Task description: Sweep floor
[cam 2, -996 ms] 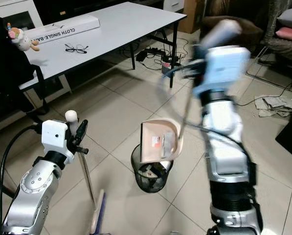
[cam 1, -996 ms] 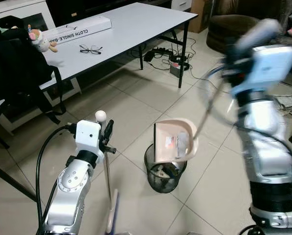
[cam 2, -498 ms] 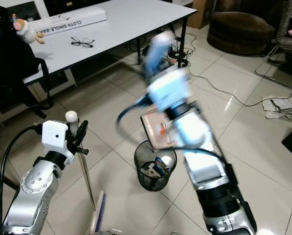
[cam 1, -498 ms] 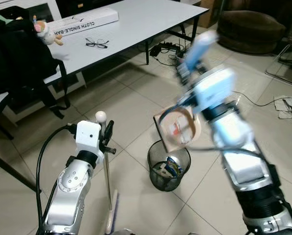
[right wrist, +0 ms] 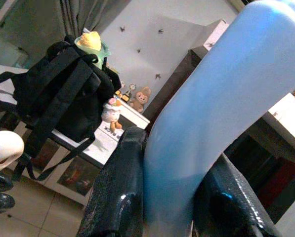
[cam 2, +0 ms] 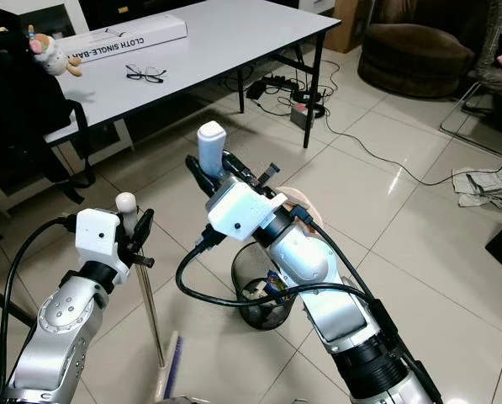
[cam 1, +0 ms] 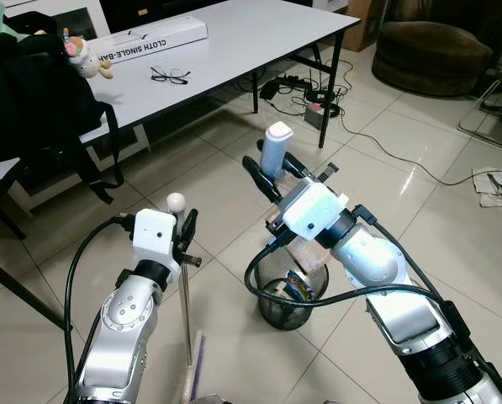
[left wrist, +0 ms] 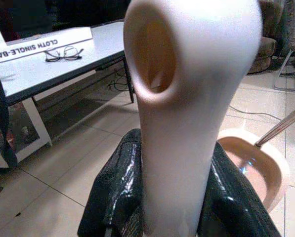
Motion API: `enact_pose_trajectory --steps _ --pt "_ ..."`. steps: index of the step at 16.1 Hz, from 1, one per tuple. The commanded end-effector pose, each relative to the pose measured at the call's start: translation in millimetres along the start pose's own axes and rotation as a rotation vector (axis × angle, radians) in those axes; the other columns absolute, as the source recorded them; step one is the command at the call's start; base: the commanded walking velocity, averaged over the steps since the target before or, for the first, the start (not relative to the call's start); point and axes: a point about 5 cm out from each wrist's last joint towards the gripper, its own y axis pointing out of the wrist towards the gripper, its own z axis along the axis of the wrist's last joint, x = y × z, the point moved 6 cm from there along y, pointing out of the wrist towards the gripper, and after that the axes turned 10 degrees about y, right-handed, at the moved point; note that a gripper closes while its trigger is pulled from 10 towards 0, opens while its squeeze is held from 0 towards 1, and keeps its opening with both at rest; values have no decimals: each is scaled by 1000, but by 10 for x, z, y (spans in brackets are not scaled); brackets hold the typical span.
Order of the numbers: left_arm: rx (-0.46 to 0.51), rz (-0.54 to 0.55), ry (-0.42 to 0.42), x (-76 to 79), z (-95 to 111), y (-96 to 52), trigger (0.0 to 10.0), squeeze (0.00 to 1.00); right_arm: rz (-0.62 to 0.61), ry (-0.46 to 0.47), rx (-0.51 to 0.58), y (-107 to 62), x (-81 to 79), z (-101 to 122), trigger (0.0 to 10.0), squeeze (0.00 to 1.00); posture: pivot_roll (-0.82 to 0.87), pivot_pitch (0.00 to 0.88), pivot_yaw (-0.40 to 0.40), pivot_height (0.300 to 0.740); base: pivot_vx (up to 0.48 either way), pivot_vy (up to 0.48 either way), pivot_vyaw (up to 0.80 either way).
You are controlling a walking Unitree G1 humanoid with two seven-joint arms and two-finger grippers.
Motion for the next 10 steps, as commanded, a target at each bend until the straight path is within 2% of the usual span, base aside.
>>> enact_pose_trajectory --steps 1,3,5,6,7,9,10 --pt "21 -11 14 7 48 21 10000 0 10 -47 60 7 26 154 10000 0 -29 38 75 740 0 0 0" --pt "22 -15 15 12 49 23 10000 0 11 -61 57 6 51 156 10000 0 -29 36 75 740 0 0 0" --pt "23 -17 14 15 50 25 10000 0 -24 -94 56 9 184 187 10000 0 -30 30 74 740 0 0 0" --pt "23 -18 14 18 49 24 10000 0 -79 -90 57 7 333 221 10000 0 -29 29 74 740 0 0 0" --pt "22 -21 13 20 47 24 10000 0 -137 -84 60 0 493 264 10000 0 -31 28 75 740 0 0 0" --pt "4 -70 6 88 4 21 10000 0 -405 -66 64 -122 1187 424 10000 0 -41 27 78 740 0 0 0" --pt "2 -84 8 114 -5 22 10000 0 -498 -87 46 -202 1406 441 10000 0 -46 27 80 740 0 0 0"
